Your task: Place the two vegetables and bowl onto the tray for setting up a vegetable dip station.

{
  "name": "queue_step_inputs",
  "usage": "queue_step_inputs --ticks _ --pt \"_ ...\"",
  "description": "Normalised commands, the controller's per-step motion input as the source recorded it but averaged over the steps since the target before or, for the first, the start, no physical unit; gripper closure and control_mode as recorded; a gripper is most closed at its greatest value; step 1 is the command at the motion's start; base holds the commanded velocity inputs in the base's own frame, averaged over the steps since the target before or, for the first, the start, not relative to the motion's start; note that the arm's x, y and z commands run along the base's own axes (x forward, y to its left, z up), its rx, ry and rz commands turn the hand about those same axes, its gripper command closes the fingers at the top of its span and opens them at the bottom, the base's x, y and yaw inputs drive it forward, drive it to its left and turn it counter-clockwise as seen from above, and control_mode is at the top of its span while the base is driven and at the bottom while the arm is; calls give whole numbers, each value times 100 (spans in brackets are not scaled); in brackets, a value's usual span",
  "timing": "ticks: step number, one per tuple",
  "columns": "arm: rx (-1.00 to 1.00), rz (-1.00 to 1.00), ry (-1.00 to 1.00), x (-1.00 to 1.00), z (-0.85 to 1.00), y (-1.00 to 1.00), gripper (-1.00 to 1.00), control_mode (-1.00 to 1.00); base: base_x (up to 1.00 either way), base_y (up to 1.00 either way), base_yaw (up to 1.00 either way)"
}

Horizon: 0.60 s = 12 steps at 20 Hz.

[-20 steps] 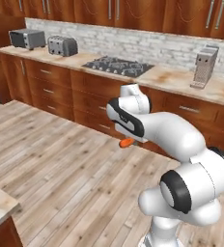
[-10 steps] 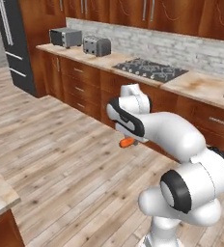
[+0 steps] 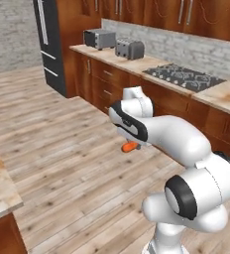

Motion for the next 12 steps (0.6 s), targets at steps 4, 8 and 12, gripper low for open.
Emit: queue_step_inputs --ticks 4,8,12 --pt "0 0 0 0 0 0 100 100 55 -25 28" --pt "0 0 0 0 0 0 100 100 55 -23 30" --pt "0 0 0 0 0 0 100 100 55 -21 33"
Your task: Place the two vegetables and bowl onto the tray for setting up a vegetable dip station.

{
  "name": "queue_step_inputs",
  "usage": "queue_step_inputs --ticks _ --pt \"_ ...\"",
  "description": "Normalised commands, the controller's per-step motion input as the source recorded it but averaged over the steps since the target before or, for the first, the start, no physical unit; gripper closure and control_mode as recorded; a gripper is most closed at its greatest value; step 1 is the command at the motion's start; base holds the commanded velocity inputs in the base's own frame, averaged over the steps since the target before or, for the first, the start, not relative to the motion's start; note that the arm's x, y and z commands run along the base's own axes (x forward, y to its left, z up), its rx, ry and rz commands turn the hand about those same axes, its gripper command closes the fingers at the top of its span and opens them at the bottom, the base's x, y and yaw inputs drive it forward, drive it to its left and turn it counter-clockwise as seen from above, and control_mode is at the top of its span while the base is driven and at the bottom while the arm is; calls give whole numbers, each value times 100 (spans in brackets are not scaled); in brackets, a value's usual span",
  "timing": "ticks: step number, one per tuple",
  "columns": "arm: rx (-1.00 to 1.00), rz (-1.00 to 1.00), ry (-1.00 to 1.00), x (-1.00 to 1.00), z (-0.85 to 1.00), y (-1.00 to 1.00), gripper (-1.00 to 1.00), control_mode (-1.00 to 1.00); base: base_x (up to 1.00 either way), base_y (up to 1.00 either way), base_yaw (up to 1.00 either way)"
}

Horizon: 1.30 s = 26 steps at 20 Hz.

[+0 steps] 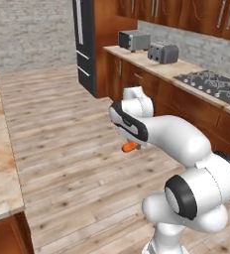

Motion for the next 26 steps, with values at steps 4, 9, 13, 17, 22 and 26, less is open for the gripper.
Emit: queue_step_inputs --ticks 4,9,13,17,22,26 --pt "0 0 0 0 0 0 100 100 55 -17 39" --pt "0 0 0 0 0 0 100 100 55 -18 37" --pt "0 0 0 0 0 0 100 100 48 -25 31" --pt "0 0 0 0 0 0 100 100 43 -29 28" --pt "0 0 0 0 0 0 100 100 38 -30 31" --pt "0 0 0 0 0 0 100 100 20 -38 33"
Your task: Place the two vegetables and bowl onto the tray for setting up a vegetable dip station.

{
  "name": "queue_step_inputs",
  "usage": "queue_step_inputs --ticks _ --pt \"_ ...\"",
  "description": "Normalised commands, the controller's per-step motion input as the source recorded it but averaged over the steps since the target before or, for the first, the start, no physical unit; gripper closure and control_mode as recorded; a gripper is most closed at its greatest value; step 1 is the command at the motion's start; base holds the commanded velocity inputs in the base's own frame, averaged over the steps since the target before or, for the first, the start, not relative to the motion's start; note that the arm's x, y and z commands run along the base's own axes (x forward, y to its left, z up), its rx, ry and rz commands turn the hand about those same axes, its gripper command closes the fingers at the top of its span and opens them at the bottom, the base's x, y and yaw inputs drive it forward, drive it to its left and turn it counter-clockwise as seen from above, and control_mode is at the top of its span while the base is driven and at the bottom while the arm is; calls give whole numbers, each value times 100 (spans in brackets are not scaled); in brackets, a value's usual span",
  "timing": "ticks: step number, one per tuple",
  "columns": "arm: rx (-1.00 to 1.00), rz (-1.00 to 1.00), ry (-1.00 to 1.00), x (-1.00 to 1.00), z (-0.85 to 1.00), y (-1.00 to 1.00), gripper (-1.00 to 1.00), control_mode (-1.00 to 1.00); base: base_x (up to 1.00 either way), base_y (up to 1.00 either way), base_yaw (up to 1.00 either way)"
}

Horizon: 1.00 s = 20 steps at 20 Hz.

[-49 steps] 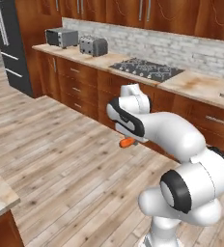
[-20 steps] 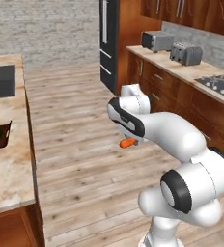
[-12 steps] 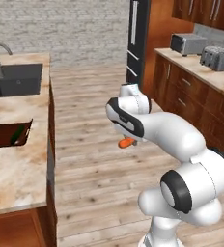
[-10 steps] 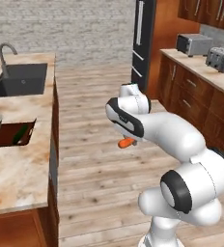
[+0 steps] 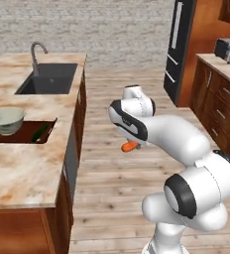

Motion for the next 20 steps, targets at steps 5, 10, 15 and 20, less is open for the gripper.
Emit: queue_step_inputs --ticks 5,10,15,20 --pt "0 0 0 0 0 0 100 100 11 -43 30" --pt "0 0 0 0 0 0 100 100 10 -43 30" --pt "0 0 0 0 0 0 100 100 12 -39 36" --pt "0 0 0 0 0 0 100 100 13 -36 41"
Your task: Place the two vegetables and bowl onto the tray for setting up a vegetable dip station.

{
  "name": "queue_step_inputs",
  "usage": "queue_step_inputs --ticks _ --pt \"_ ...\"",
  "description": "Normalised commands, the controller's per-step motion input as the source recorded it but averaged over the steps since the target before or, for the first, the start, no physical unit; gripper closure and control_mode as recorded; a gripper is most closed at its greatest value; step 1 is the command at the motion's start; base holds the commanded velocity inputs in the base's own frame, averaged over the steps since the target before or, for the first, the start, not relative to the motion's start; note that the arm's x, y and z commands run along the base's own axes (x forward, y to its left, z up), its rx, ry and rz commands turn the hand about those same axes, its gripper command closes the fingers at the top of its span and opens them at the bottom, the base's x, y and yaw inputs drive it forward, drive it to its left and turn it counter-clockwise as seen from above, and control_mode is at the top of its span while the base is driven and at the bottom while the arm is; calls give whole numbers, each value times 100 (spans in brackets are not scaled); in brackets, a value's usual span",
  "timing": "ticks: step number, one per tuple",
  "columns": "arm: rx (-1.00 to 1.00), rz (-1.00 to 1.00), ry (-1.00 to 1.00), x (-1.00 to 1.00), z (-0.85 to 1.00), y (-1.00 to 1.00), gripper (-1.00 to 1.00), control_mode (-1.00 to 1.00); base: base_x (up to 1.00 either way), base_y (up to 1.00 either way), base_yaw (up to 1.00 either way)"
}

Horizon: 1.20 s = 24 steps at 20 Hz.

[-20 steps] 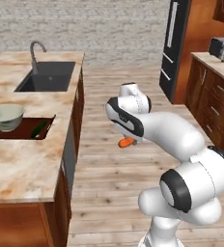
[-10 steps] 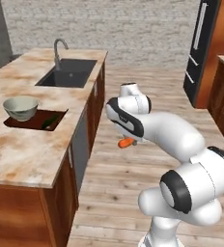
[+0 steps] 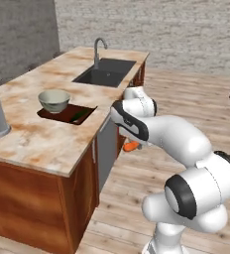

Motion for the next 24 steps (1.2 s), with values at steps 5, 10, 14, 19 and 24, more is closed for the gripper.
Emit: queue_step_inputs --ticks 5,10,14,19,24 --pt "0 0 0 0 0 0 100 100 13 -38 38" --pt "0 0 0 0 0 0 100 100 11 -40 35" --pt "0 0 0 0 0 0 100 100 11 -41 34" --pt "0 0 0 0 0 0 100 100 12 -48 24" --pt "0 0 0 0 0 0 100 100 11 -50 22"
